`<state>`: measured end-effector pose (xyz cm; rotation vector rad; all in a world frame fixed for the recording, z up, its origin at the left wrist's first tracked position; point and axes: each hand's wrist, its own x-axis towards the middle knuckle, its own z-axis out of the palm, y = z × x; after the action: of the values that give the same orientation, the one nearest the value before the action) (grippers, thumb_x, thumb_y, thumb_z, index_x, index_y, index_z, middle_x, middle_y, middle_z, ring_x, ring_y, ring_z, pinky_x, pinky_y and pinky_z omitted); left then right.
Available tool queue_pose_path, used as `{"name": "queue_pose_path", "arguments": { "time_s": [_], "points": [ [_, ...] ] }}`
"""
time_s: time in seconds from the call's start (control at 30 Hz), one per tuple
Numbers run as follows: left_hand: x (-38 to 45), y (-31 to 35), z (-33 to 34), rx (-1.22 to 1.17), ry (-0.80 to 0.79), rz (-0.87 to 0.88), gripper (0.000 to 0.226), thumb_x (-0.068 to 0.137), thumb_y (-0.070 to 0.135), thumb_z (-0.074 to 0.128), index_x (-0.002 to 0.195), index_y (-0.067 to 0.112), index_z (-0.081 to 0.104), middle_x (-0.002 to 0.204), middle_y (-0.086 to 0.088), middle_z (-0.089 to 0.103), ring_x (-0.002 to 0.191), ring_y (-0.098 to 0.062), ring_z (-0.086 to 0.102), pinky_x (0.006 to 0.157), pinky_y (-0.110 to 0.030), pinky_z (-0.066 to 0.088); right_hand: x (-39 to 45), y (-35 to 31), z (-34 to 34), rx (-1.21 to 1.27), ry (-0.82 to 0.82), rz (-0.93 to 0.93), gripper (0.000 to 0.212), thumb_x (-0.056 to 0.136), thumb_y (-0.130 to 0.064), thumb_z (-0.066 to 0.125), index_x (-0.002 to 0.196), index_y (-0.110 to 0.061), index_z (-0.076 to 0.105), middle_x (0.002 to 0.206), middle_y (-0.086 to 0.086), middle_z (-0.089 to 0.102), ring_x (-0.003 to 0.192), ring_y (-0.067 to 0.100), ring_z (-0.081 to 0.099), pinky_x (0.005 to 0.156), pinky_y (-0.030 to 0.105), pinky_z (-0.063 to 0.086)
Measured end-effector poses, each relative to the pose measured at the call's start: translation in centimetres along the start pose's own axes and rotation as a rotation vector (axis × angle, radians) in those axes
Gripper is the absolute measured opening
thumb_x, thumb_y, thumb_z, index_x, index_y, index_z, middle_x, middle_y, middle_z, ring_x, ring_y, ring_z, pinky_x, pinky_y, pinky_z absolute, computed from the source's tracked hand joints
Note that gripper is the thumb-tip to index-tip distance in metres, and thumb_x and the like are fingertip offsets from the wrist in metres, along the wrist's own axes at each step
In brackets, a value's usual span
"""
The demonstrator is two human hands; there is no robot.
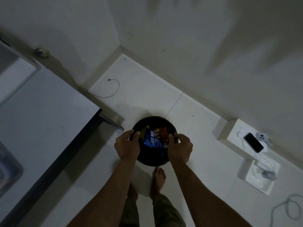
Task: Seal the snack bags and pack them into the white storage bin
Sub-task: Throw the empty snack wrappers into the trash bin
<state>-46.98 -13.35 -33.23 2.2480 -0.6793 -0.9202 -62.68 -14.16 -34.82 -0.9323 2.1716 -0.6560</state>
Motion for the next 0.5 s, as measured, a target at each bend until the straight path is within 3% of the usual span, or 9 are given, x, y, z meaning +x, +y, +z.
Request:
{"name": "queue_pose_path", "arguments": {
  "time_s": [0.13,0.3,0.37,0.43,0.5],
  "points": [
    [-1.6,0.8,-2.0,-0.006,0.011,0.002,0.029,0.084,0.034,0.074,0.105,0.014,0.073,0.106,-0.006,0.073,0.104,-0.022,0.065,0.093,-0.043,0.053,-1.4,-1.7,-1.8,0.040,-0.040,-0.027,0.027,0.088,-0.028,0.071,0.109,-0.010,0.073,0.116,0.006,0.069,0.115,0.026,0.058,0.083,0.026,0.040],
    [-3.9,3.2,-5.8,-0.121,0.055,0.041,0.027,0.083,0.035,0.073,0.100,0.014,0.073,0.096,-0.004,0.071,0.093,-0.022,0.066,0.086,-0.047,0.056,-3.7,-6.2,-4.7,0.103,-0.128,-0.067,0.030,0.090,-0.029,0.069,0.115,-0.011,0.072,0.118,0.003,0.068,0.117,0.021,0.059,0.088,0.020,0.037],
    [-4.6,4.2,-7.7,-0.221,0.079,0.060,0.031,0.079,0.039,0.074,0.094,0.012,0.074,0.090,-0.008,0.073,0.086,-0.027,0.069,0.081,-0.048,0.058,-4.8,-8.2,-5.7,0.139,-0.143,-0.138,0.030,0.090,-0.028,0.069,0.114,-0.010,0.072,0.118,0.005,0.068,0.114,0.022,0.061,0.095,0.023,0.041],
    [-5.5,5.6,-9.8,-0.315,0.098,0.069,0.031,0.080,0.032,0.075,0.097,0.006,0.074,0.092,-0.013,0.073,0.086,-0.028,0.069,0.083,-0.043,0.058,-6.2,-10.2,-6.4,0.186,-0.163,-0.183,0.032,0.089,-0.029,0.070,0.115,-0.011,0.071,0.118,0.006,0.068,0.112,0.022,0.062,0.098,0.032,0.047],
    [-6.3,6.8,-12.3,-0.383,0.150,0.071,0.027,0.082,0.019,0.077,0.101,0.000,0.072,0.096,-0.014,0.073,0.089,-0.024,0.068,0.081,-0.031,0.054,-7.7,-12.2,-6.7,0.228,-0.212,-0.228,0.034,0.088,-0.028,0.071,0.116,-0.010,0.070,0.116,0.005,0.069,0.108,0.021,0.063,0.090,0.027,0.047]
  ]
}}
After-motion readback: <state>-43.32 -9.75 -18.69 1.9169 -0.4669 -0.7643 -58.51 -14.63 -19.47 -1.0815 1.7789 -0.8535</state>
